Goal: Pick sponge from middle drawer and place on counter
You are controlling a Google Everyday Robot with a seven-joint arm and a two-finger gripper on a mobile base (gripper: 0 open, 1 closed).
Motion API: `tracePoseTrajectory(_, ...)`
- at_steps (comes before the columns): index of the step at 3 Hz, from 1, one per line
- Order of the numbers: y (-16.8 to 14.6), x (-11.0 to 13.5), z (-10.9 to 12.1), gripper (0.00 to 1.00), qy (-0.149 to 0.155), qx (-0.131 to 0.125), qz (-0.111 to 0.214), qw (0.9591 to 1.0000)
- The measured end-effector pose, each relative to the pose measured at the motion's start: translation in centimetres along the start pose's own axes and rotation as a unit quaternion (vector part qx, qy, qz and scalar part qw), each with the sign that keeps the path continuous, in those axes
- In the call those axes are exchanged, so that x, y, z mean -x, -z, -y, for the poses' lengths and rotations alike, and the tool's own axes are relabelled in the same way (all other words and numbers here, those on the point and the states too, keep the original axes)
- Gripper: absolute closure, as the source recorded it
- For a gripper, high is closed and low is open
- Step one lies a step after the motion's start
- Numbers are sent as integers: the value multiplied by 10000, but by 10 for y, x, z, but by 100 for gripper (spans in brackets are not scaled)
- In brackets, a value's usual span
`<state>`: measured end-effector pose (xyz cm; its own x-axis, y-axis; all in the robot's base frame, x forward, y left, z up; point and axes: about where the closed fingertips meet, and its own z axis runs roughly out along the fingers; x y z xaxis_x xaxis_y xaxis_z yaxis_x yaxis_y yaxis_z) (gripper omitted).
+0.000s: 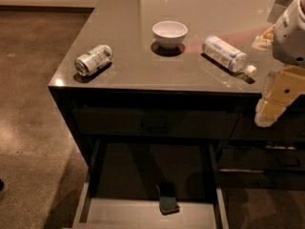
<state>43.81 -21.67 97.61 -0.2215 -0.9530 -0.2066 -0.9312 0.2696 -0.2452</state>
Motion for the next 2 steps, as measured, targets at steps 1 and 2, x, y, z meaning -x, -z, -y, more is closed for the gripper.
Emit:
tracePoseTrajectory(1, 0, 0, 0, 0, 0, 0, 0, 10000)
tracePoseTrajectory(2, -20, -7, 0, 0, -245, -91, -55, 9996)
